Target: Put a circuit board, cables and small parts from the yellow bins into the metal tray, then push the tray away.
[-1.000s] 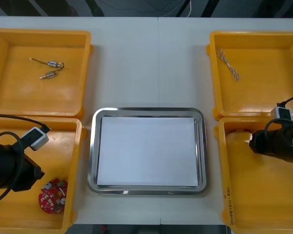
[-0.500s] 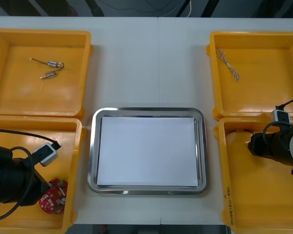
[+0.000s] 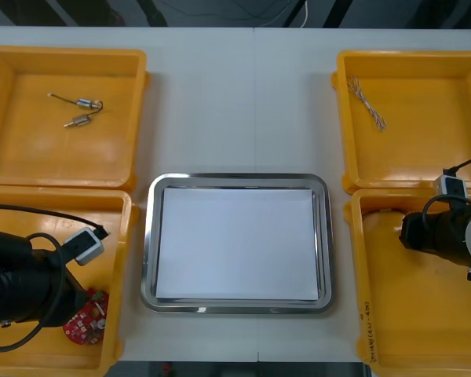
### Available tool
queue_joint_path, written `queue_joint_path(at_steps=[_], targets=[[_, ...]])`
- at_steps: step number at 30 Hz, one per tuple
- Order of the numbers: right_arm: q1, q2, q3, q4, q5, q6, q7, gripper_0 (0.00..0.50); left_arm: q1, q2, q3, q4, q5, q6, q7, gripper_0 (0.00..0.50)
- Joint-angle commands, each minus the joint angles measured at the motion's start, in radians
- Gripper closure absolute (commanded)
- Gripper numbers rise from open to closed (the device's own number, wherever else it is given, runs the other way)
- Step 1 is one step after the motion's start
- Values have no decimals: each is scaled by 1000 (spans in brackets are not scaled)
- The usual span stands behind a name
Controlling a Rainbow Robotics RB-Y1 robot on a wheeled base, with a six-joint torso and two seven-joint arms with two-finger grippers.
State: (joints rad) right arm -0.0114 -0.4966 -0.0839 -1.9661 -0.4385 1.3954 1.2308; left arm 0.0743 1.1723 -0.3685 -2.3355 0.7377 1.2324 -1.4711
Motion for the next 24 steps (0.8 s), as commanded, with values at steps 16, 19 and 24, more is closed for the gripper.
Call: queue_joint_path(at_steps=[16,19,24], targets=[[22,4,-42,-152,-20,68,-47,500,-37,72,-93,67,-15,-128,-9,0],[21,-2,-62,-201,-23,125,-47,500,-37,72,-101,70,-15,-132,-8,0],[22,-16,-86,-254,-31,201,-47,500,-37,73,-110,81,-17,-145,-8,0]])
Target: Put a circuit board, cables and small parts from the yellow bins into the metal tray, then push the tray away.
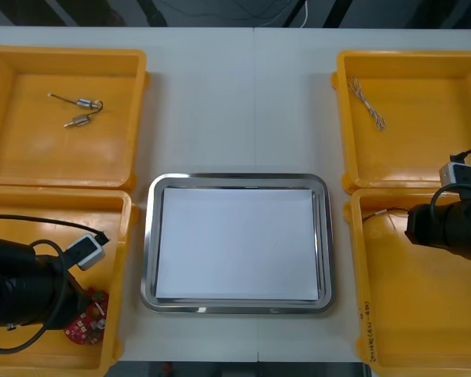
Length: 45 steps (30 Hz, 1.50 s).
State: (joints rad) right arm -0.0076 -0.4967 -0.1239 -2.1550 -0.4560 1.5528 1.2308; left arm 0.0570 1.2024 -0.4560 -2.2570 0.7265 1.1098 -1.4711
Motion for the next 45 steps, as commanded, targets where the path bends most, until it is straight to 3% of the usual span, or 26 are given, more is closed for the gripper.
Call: queue_joint_path(at_steps=[1,12,29,31,32,33,34,36,37,45], targets=[[18,-20,-51,-74,-15,58,-47,500,-20,43,-24,7,-5,-25,-9,0],[92,-68,-89,-126,-36,62,-42,500,-20,45,-39,17,-15,-39,-8,0],[340,-126,-154,-207,-89,-112,-39,500,-20,46,-59,36,-28,-68,-6,0],[368,-126,-161,-216,-93,-131,-39,500,-19,46,-59,34,-28,-73,-8,60],[385,-126,-168,-220,-96,-143,-37,500,-19,46,-59,34,-28,-73,-8,109],[400,-126,-172,-224,-98,-154,-37,500,-20,46,-61,36,-28,-73,-8,195],[405,-126,-172,-226,-99,-158,-37,500,-19,48,-61,34,-30,-74,-8,234],[426,-126,-178,-227,-102,-180,-36,500,-19,48,-61,34,-28,-74,-9,467],[436,-128,-180,-227,-102,-188,-36,500,-19,48,-61,34,-28,-73,-8,500],[459,-126,-181,-227,-102,-211,-36,500,-19,55,-59,36,-28,-74,-8,500]])
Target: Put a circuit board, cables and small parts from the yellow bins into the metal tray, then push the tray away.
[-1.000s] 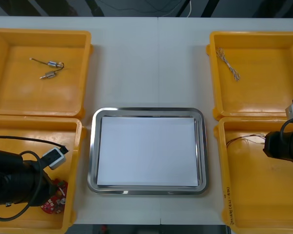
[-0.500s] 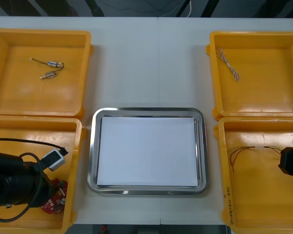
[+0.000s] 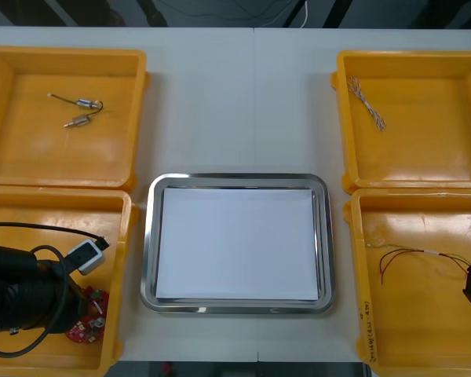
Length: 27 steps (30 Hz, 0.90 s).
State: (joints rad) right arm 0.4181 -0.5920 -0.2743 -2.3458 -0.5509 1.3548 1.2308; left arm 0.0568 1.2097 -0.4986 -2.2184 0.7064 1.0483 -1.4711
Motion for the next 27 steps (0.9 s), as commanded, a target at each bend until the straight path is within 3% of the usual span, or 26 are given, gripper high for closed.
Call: queue_joint_path(at_steps=[1,8,9,12,13,14,16,22,27], targets=[[33,-31,-29,-37,-9,-13,-36,500,-20,50,-18,-3,-8,-11,-6,500],[33,-31,-29,-37,-23,-13,-34,484,-18,56,-6,9,-8,-13,-9,500],[33,-31,-29,-37,-23,-13,-34,449,-18,56,-3,9,-8,-13,-11,500],[31,-31,-29,-37,-26,-14,-34,212,-18,56,15,34,-7,-13,-20,500],[31,-32,-29,-37,-26,-16,-34,168,-18,54,20,40,-7,-13,-21,500],[30,-31,-29,-37,-26,-14,-34,76,-18,54,26,51,-7,-16,-28,500],[30,-32,-31,-37,-26,-14,-33,0,-18,56,37,66,-4,-27,-32,500],[30,-32,-42,-38,-38,-14,-44,0,-15,54,83,98,30,-30,-46,500],[25,-45,-54,-66,-46,-13,-47,0,-6,54,141,141,100,-30,-92,500]])
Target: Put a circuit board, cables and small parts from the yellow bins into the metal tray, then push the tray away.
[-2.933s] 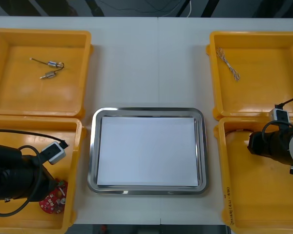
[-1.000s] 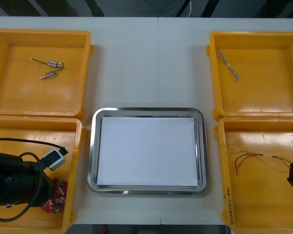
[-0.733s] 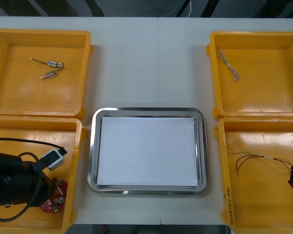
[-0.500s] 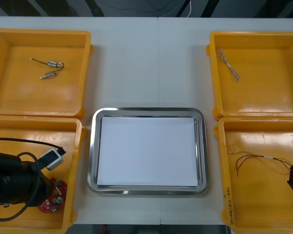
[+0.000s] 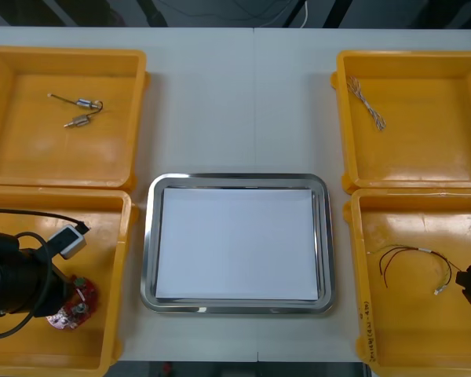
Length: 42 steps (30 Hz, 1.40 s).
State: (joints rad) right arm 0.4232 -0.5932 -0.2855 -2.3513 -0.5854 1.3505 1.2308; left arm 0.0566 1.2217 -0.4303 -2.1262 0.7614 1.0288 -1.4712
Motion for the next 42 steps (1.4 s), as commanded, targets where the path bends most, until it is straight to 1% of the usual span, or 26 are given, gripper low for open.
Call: queue_joint_path(at_steps=[1,3,5,7,9,13,18,21,26,28,29,30,31,32,33,34,42], targets=[[19,-45,-44,-63,-11,-7,-48,0,-3,42,81,57,56,-10,-101,500],[3,-62,-55,-75,-16,13,-51,0,17,42,124,86,93,-12,-144,500],[-11,-77,-61,-77,-22,33,-51,0,32,42,151,101,111,-10,-173,500],[-29,-103,-66,-77,-37,48,-51,0,49,42,177,115,125,-10,-199,500],[-64,-135,-70,-77,-70,75,-45,0,72,42,212,126,147,-12,-224,500],[-138,-185,-67,-74,-123,125,-28,0,104,42,245,120,157,-12,-224,500],[-216,-235,-31,-49,-183,148,4,0,106,38,246,114,170,-12,-213,500],[-270,-247,8,-20,-188,148,70,0,106,33,246,115,173,-15,-212,500],[-354,-247,63,64,-211,148,199,0,104,30,246,114,174,-16,-213,500],[-368,-247,72,87,-218,148,251,0,104,30,246,115,174,-16,-213,500],[-377,-247,78,98,-223,148,289,0,104,32,246,114,174,-16,-213,481],[-379,-247,80,101,-226,148,303,0,104,32,248,114,174,-16,-213,449],[-382,-247,88,107,-229,148,340,0,104,32,246,114,174,-16,-215,319],[-382,-247,91,112,-231,148,375,0,104,30,246,115,174,-16,-215,167],[-382,-247,91,115,-232,148,392,0,104,32,246,114,176,-18,-215,65],[-382,-247,94,118,-235,148,429,0,104,32,246,114,176,-19,-215,0],[-382,-247,97,138,-254,148,656,0,104,32,259,112,190,-18,-221,0]])
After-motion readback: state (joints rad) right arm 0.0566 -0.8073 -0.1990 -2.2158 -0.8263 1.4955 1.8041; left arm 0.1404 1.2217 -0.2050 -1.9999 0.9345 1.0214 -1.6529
